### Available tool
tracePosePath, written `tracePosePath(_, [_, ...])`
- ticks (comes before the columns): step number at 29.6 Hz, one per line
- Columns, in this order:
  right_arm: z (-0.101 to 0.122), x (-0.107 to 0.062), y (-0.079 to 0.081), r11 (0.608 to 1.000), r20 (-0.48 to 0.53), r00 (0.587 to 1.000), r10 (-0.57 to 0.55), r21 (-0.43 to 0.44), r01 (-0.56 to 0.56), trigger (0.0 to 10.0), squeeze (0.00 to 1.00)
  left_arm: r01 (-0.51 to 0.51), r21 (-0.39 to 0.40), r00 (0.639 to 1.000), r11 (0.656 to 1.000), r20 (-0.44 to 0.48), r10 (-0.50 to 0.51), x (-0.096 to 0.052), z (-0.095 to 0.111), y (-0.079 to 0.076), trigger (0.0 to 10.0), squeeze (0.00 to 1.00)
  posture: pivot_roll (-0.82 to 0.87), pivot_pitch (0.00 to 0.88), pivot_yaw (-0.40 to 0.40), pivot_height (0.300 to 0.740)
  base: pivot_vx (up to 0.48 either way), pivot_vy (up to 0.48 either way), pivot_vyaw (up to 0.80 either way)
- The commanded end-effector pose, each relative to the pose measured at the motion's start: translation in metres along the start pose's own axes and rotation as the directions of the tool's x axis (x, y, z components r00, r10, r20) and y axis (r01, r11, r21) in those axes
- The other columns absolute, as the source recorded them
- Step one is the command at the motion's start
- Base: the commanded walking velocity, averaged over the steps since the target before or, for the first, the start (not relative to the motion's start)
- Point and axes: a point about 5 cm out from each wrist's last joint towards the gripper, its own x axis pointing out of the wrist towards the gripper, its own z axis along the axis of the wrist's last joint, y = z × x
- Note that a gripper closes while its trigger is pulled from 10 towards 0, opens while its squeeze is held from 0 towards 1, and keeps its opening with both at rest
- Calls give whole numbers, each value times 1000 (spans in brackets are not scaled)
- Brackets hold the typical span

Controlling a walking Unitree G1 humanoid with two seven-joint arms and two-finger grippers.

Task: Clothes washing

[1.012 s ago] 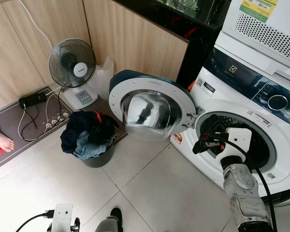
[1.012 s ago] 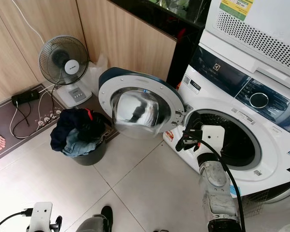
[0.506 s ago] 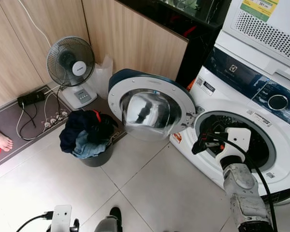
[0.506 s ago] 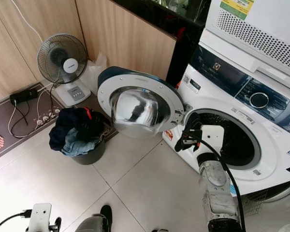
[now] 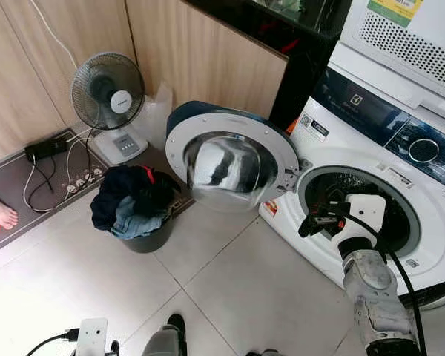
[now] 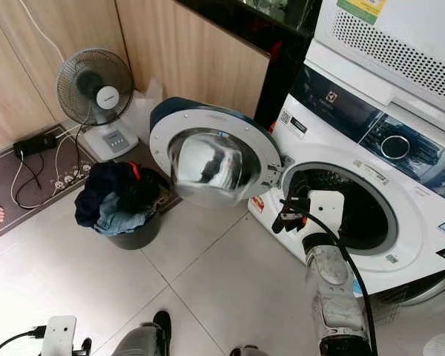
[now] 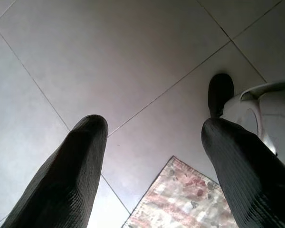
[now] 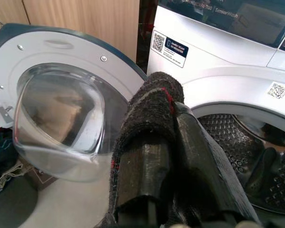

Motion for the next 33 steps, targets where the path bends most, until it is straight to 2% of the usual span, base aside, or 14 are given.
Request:
tracePosePath(1, [4, 0, -2, 1000, 12, 1000, -1, 7, 1, 10000, 0, 2, -8, 998, 1000, -59, -3, -4, -14, 1, 10000, 0, 94, 245, -78, 672, 0, 0, 0])
tracePosePath(6, [5, -1, 0, 1000, 17, 1000, 19, -3, -19, 10000, 0, 3, -10, 998, 1000, -58, -3, -4, -14, 0, 10000, 0, 93, 248, -81, 637, 0, 0, 0])
tracePosePath(33, [8, -1, 0, 999, 33, 999, 28, -18, -27, 10000, 0, 1, -22, 999, 1000, -52, -2, -4, -12, -4, 10000, 0, 94, 248, -87, 637, 0, 0, 0])
